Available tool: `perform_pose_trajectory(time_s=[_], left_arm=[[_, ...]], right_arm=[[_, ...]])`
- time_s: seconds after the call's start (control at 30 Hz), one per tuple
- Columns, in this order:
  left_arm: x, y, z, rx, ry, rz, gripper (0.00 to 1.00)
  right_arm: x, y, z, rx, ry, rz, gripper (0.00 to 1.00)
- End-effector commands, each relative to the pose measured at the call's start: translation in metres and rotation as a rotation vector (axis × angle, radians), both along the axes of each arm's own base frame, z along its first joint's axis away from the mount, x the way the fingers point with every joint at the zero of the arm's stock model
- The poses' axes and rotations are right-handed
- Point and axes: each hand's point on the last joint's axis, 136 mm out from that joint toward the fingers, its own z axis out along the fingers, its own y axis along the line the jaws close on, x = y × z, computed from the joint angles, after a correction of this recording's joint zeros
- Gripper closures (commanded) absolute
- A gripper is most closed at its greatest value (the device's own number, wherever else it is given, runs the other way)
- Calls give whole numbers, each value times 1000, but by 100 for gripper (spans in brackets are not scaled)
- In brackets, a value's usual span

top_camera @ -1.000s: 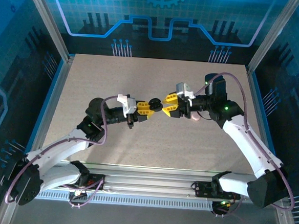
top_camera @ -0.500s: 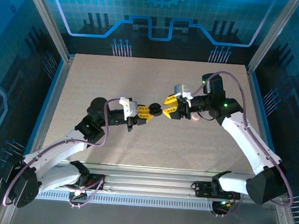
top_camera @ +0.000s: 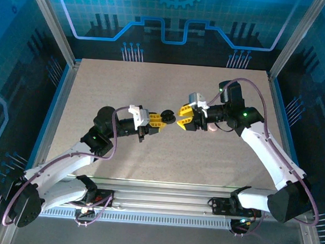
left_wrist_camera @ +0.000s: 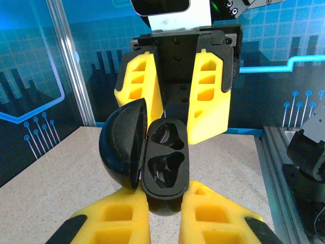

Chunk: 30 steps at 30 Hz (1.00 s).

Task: Insert the wireless bluetooth earbuds into the charging case

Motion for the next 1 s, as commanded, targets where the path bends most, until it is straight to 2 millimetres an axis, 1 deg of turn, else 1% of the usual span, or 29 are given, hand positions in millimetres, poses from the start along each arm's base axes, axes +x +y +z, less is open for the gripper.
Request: perform_pose_trajectory(time_s=[0.0,0.2,0.5,0.63,0.77,0.83,0.93,0.97], left_arm=[[-4,0,16,-22,-51,-6,88],[-3,0,15,-18,-51,-2,88],[-3,-2,14,-9,-47,-6,88],[-2,-2,12,-1,-45,-4,88],[-2,-3,10,5,-41,-9,87],[-2,-4,10,-2,-37,-11,82],[-2,-4,13,-33,-45,-12,69],[-2,-3,13,-41,-45,-11,67]], right_arm=[[-6,5,6,14,2,27,64],[-7,10,8,21,9,48,64],[-8,16,10,32,8,72,67],[-9,18,10,34,14,83,71],[-9,19,10,38,19,93,79],[-9,20,10,41,25,102,83],[-10,20,11,49,25,114,85],[-11,20,11,52,27,118,86]])
